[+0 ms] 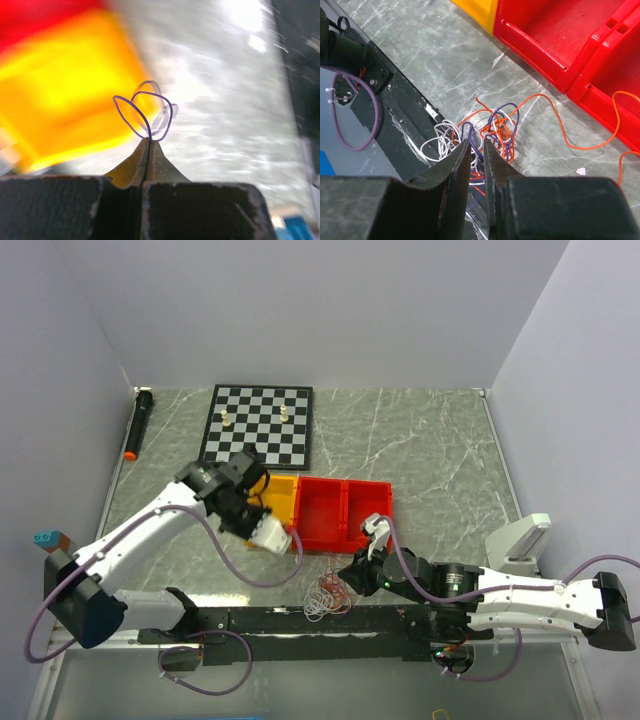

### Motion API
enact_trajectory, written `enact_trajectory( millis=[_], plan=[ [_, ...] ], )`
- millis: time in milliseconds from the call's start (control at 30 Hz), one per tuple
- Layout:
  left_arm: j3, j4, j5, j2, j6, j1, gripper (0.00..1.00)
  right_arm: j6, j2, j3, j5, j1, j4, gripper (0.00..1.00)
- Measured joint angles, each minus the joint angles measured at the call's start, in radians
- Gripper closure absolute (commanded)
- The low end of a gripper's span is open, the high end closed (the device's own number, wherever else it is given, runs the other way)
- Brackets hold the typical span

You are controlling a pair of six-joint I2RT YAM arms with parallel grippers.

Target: Untangle the cables

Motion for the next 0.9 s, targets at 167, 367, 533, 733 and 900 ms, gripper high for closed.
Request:
enact_trajectory(
  millis=[167, 367, 533, 733, 900],
  plan=[
    [0.231, 0.042, 0.061, 0.000, -0.132, 0.000, 0.99, 0.000, -0.008, 0.000, 0.005, 0.000, -0.001, 0.77],
    [0.162, 0.199, 0.025, 0.023, -0.305, 0.000, 0.99, 0.008, -0.029, 0.000, 0.009, 0.000, -0.001, 0.78],
    [0.114, 0.380, -0.032, 0.097, -0.432, 0.009, 0.99, 0.021, -0.042, 0.000, 0.013, 0.000, -0.002, 0.78],
    [0.116, 0.517, -0.093, 0.170, -0.528, 0.035, 0.04, 0.034, -0.061, -0.002, 0.014, 0.000, -0.002, 0.78],
    [0.116, 0.515, -0.081, 0.157, -0.547, 0.040, 0.03, 0.038, -0.062, -0.002, 0.014, 0.000, -0.003, 0.78]
  ],
)
